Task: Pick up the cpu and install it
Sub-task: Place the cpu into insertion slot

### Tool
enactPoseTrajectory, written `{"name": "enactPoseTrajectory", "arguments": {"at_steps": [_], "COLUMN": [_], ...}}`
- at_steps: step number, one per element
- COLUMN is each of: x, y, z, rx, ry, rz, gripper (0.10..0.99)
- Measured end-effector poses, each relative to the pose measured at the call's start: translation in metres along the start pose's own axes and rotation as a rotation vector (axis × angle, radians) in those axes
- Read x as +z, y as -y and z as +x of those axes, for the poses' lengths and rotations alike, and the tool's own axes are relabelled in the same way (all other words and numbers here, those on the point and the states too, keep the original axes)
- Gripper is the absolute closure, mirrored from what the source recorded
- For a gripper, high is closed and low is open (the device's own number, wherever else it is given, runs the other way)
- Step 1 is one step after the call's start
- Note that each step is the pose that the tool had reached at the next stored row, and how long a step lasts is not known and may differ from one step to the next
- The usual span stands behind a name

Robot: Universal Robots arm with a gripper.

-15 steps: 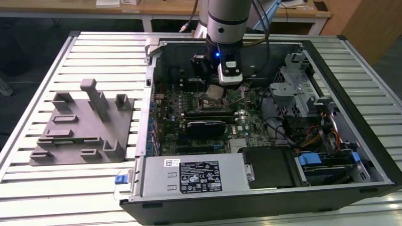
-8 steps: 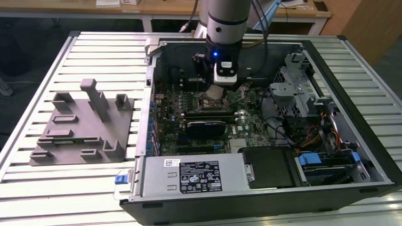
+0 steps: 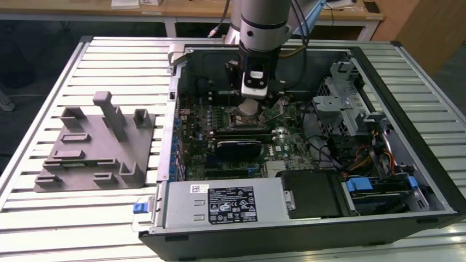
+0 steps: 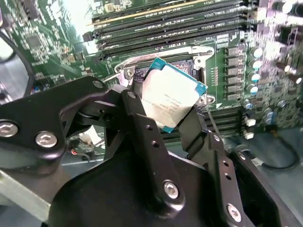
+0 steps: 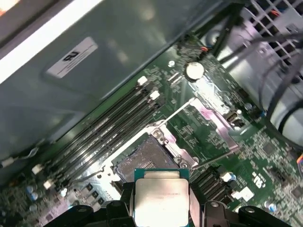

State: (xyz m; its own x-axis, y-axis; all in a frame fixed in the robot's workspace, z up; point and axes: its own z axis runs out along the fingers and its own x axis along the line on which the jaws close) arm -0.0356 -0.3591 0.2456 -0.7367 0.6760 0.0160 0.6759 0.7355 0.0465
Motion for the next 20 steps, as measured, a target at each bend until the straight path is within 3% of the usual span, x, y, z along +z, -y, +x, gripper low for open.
{"name": "enactPoseTrajectory", "arguments": {"at_steps": [20], "x": [0.0013], "y": [0.0001], "z": [0.0000], "rx": [0.371], "ry": [0.0173], "rz": [-0.006], "gripper": [0.545]}}
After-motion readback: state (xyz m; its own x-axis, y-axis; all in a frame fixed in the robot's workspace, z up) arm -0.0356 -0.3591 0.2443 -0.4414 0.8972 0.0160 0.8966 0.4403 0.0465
